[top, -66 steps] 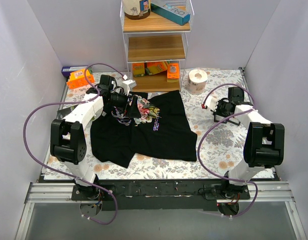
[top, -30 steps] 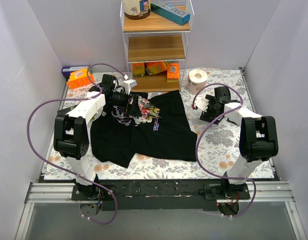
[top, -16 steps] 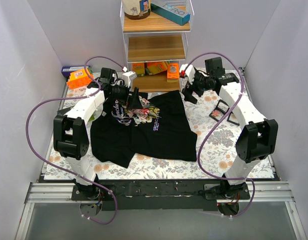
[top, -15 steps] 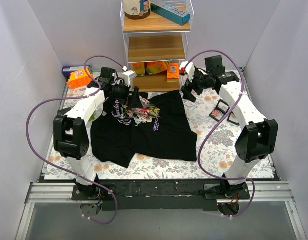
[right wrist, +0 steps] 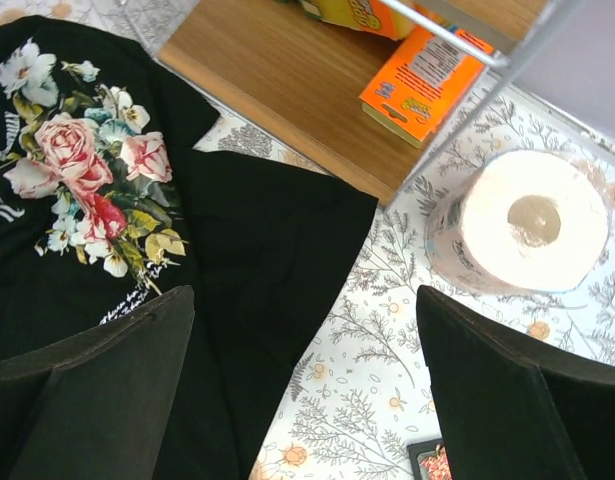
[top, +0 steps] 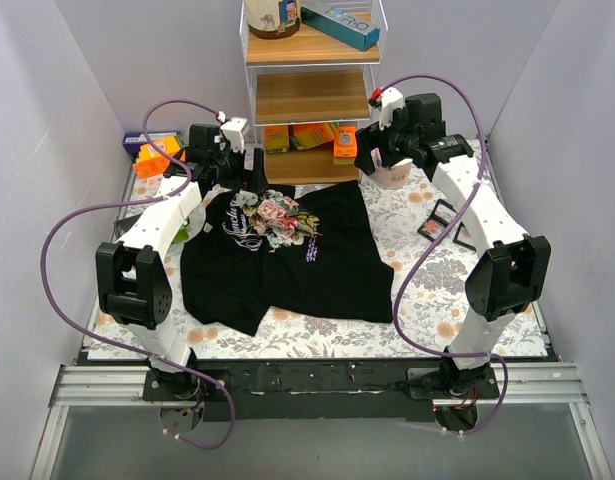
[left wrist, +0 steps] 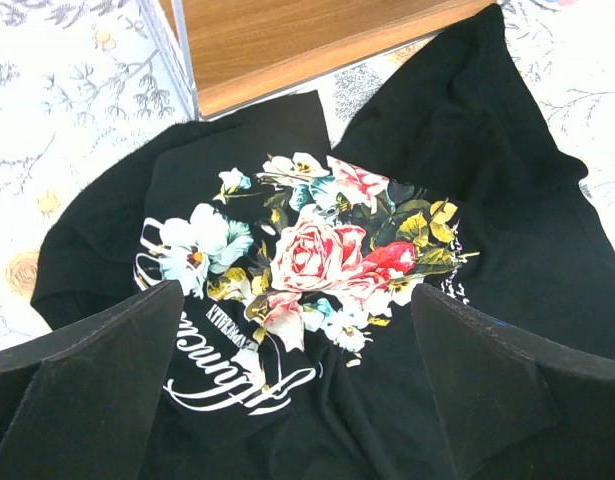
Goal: Remove the brooch from the garment
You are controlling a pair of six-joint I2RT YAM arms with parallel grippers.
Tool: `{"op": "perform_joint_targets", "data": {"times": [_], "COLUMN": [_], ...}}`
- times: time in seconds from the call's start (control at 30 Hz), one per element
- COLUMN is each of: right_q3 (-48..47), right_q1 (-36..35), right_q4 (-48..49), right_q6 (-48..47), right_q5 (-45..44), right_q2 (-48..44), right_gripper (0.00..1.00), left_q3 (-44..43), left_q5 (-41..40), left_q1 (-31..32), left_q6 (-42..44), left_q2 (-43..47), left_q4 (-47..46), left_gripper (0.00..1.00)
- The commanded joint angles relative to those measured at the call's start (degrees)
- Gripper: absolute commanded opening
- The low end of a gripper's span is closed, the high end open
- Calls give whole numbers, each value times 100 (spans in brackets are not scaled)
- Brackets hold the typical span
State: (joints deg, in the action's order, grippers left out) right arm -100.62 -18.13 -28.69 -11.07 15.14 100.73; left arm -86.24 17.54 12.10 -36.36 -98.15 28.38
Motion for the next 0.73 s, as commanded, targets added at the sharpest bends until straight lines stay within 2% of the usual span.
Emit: {"op": "perform_joint_targets", "data": {"times": [0.0,0.2,0.37,0.7], "right_q3": [226,719,737,148], "right_q1": [-6,-6,-6,-6], "right_q4": [363,627,689,724], "right_q6": [527,439,307,334], "right_q5": [-450,-556,-485,-459], "right_q2": [-238,-457,-449,8], "right_gripper": [98,98,98,98], "left_q3": [264,450,336,256], "left_q5": [-322,-146,372,-355], "left_q1": [-14,-14,-14,-14], "left_q6": [-688,-882,-671,-768], "left_q2": [384,314,147,120], "left_q4": [-175,-245,-236,-254], "left_gripper": [98,98,98,98]}}
